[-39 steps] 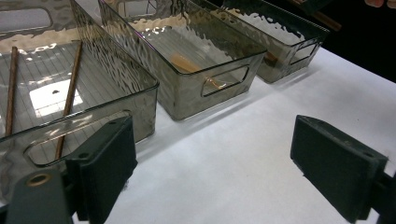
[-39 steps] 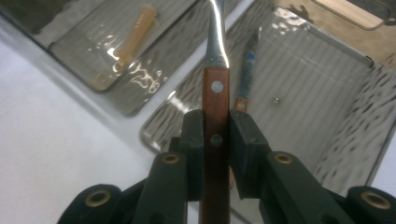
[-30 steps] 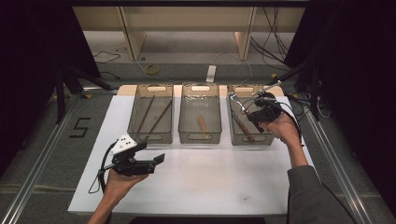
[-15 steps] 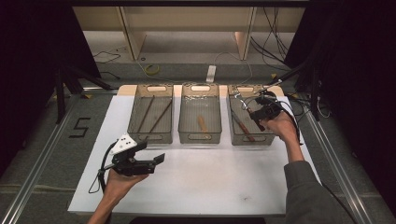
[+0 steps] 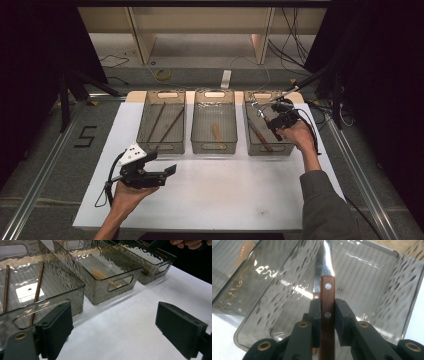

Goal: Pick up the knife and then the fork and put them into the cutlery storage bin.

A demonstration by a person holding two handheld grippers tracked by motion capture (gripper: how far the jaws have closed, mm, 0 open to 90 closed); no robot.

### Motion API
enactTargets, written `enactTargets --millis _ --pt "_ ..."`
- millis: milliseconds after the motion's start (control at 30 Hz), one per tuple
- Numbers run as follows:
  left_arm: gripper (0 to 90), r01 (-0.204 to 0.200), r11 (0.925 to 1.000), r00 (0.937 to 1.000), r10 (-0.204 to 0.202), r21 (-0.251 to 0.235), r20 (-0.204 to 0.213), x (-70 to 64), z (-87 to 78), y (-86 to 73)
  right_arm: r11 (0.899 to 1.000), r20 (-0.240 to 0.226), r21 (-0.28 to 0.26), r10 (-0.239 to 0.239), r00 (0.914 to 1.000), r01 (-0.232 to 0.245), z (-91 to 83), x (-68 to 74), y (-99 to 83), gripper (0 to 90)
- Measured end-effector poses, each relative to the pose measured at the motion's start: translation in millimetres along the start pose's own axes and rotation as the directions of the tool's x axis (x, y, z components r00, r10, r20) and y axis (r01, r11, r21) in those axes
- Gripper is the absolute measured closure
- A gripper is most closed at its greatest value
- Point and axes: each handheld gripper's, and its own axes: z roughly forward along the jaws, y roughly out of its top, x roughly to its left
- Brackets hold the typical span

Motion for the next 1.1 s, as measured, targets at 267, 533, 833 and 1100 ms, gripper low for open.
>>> enactTargets --millis 267,533,833,1100 --pt "13.6 -0.001 1.0000 1.0000 0.001 0.001 0.000 -0.2 -0.1 0.0 1.000 0.006 0.018 0.006 1.0000 -0.006 9.1 0.3 -4.1 77.0" --pt "13.6 -0.001 1.0000 1.0000 0.001 0.001 0.000 -0.2 0.0 0.0 0.999 -0.003 0.028 0.025 0.9997 -0.025 14.7 1.3 -5.0 76.5" --pt "13.6 -0.003 1.0000 1.0000 0.003 0.002 0.001 -0.4 0.2 -0.1 0.998 -0.024 0.001 0.059 0.9980 -0.059 8.5 1.3 -5.6 56.1" --pt "13.6 -0.002 1.0000 1.0000 0.002 0.002 0.000 -0.3 0.2 -0.1 0.996 -0.057 -0.088 0.024 0.9981 -0.028 -13.2 14.7 -10.3 45.7"
